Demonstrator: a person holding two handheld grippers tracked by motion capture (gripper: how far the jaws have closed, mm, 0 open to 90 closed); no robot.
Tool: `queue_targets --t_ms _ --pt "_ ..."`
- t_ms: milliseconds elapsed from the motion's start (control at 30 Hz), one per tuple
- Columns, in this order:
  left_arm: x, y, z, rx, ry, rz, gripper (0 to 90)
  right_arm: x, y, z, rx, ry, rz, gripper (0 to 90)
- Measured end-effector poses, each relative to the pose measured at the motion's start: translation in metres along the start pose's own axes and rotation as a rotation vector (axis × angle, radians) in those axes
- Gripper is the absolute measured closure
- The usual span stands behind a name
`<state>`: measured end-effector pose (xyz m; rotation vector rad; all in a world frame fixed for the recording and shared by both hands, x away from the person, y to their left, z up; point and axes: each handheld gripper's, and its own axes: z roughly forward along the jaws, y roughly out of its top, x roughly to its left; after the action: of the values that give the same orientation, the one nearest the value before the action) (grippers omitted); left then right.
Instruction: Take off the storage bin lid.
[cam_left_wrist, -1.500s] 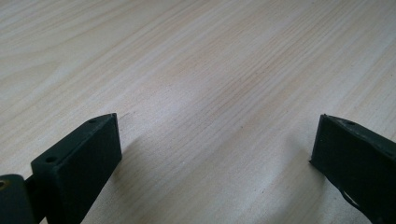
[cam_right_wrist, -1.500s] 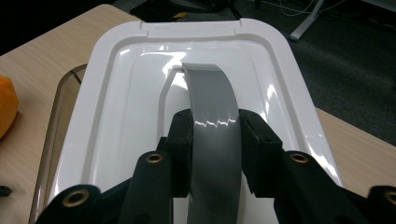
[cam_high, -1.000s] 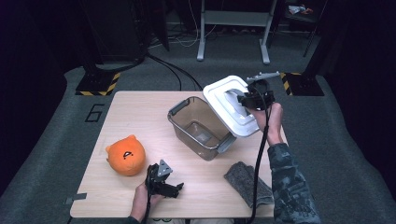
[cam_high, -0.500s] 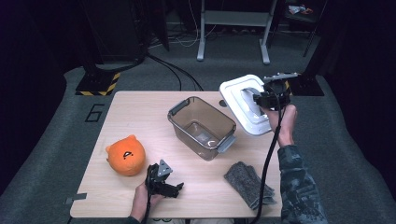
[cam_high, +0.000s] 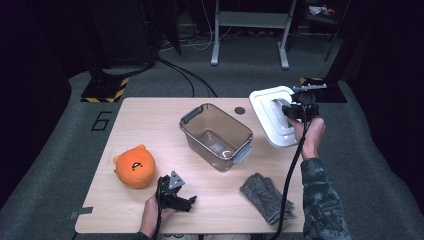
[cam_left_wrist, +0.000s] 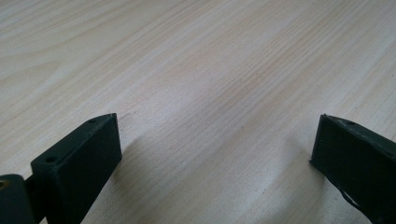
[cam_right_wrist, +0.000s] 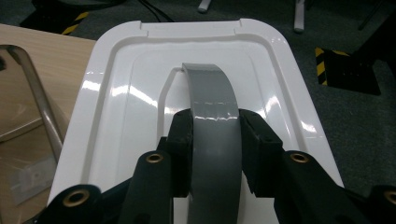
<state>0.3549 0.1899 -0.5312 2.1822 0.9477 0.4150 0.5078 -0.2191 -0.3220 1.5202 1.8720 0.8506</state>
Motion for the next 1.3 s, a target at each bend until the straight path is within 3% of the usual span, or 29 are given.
queue_targets --t_ms 567,1300 --pt "0.0 0.0 0.0 0.0 0.0 0.0 1.1 -0.014 -0.026 0.028 0.053 -0.052 0.067 66.8" --pt "0.0 0.0 0.0 0.0 0.0 0.001 1.0 -0.006 -0.053 0.062 0.095 -0.064 0.103 66.7"
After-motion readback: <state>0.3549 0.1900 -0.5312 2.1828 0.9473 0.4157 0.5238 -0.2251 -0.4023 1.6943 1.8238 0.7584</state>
